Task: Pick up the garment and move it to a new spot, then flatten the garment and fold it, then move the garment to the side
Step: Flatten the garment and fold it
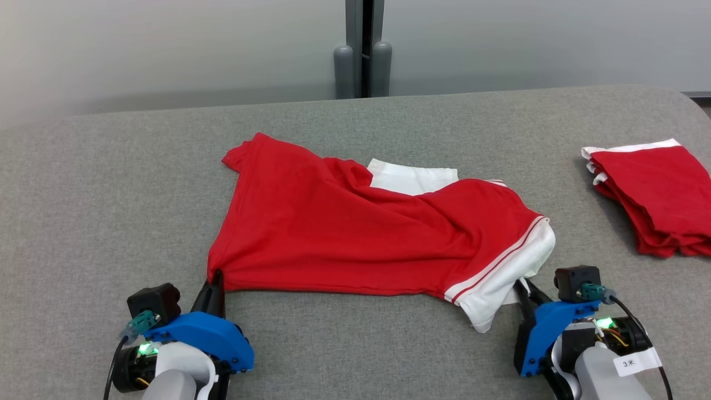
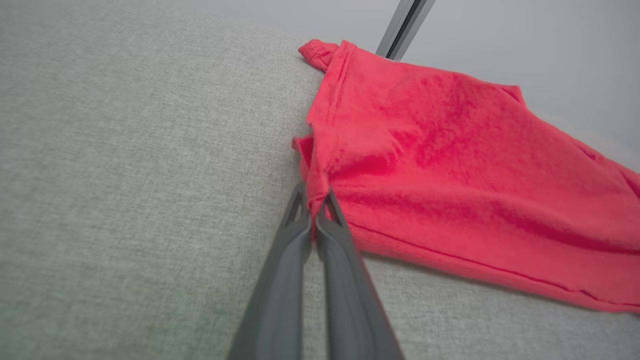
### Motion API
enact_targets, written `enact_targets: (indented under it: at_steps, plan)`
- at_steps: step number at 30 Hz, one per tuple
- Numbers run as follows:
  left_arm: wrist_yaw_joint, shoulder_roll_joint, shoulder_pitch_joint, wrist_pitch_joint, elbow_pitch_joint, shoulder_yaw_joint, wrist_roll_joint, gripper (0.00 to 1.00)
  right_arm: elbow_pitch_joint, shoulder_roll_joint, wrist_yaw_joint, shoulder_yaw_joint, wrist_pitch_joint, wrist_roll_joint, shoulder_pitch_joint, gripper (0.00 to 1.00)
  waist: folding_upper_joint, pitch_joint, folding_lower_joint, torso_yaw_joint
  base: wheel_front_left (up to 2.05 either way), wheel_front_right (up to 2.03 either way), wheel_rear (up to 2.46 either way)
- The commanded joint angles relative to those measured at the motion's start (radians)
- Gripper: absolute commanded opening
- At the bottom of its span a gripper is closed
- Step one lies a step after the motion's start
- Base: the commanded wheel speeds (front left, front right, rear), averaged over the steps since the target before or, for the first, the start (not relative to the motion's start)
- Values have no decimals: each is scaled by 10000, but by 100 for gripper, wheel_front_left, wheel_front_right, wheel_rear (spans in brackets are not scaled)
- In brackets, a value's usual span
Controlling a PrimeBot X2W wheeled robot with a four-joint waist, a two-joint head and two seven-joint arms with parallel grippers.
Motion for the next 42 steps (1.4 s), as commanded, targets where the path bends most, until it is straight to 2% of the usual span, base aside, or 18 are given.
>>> enact_targets:
  at_steps: [1,6,11,15,21,27,32,33,35,37,42]
  plan:
    - [-41,80,11,-41,-108,34,-73,0,332,23,-1,121,76,136,26,0,0,-30,0,-30,0,0,0]
    - [-231,23,130,78,-443,129,-432,0,65,14,1,217,-379,846,-147,0,0,-182,0,-129,0,0,0]
    - [-537,30,230,351,-1218,275,-973,0,-1125,11,1,-45,-785,1051,25,0,0,-486,0,-255,0,0,0]
    - [-685,112,321,710,-2330,421,-1420,0,-2962,-109,1,-265,-652,1494,407,0,0,-785,0,-342,0,0,0]
    - [-803,181,490,1647,-4982,622,-2387,0,-6906,-336,1,-795,178,2453,1143,0,0,-1216,0,-439,0,0,0]
    - [-445,278,194,2894,-8236,924,-3439,0,-10500,-300,1,-1554,1322,3085,1535,0,0,-1515,0,-428,0,0,0]
    - [59,459,-579,3786,-10360,1156,-3946,0,-12602,-196,1,-2074,2152,3518,1323,0,0,-1586,0,-407,0,0,0]
    - [59,459,-579,3786,-10360,1156,-3946,0,-12602,-196,1,-2074,2152,3518,1323,0,0,-1586,0,-407,0,0,0]
    - [395,386,-1059,4282,-11202,1203,-4397,0,-13369,-143,1,-2359,2449,3780,1077,0,0,-1533,0,-416,0,0,0]
    - [566,616,-1374,4579,-11502,1336,-4418,0,-13713,-133,1,-2446,2633,3766,951,0,0,-1426,0,-423,0,0,0]
    - [769,908,-1975,5015,-11268,1493,-4439,0,-13862,-290,1,-2580,2935,3553,542,0,0,-963,0,-417,0,0,0]
